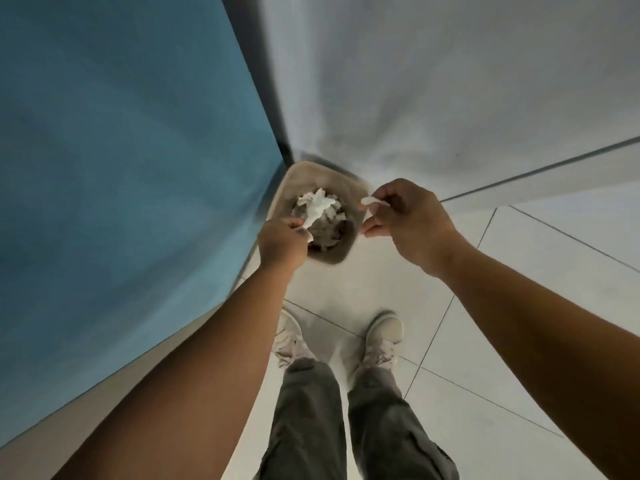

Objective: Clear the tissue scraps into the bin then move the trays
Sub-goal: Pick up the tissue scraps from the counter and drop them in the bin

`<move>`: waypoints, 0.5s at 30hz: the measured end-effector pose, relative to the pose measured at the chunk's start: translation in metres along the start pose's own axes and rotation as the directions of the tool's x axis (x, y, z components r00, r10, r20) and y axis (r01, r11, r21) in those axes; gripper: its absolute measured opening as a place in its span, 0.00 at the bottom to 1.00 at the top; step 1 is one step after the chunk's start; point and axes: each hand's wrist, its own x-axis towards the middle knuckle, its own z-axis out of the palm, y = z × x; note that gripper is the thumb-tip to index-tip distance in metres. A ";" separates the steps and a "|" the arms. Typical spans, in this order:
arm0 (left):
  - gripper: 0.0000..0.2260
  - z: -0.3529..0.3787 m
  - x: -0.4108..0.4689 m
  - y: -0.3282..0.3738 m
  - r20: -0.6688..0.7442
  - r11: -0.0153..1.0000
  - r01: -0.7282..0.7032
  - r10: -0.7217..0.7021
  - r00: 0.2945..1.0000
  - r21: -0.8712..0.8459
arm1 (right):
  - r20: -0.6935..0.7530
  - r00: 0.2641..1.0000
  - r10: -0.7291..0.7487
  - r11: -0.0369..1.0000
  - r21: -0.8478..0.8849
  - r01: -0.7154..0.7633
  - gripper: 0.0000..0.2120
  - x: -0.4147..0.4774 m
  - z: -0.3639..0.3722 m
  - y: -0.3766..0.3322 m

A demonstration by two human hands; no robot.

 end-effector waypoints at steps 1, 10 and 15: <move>0.12 0.009 0.011 -0.005 0.007 0.999 -0.009 0.009 1.000 0.031 | -0.005 1.000 0.021 0.999 0.039 -0.021 0.04 0.007 0.002 0.010; 0.16 0.061 0.066 -0.019 0.101 0.965 -0.058 0.033 0.994 0.254 | -0.020 0.993 0.113 0.988 0.105 -0.110 0.05 0.042 0.016 0.071; 0.22 0.044 0.064 -0.024 0.037 0.987 -0.021 0.015 0.999 0.160 | -0.074 0.992 0.099 0.995 0.007 -0.099 0.06 0.052 0.018 0.077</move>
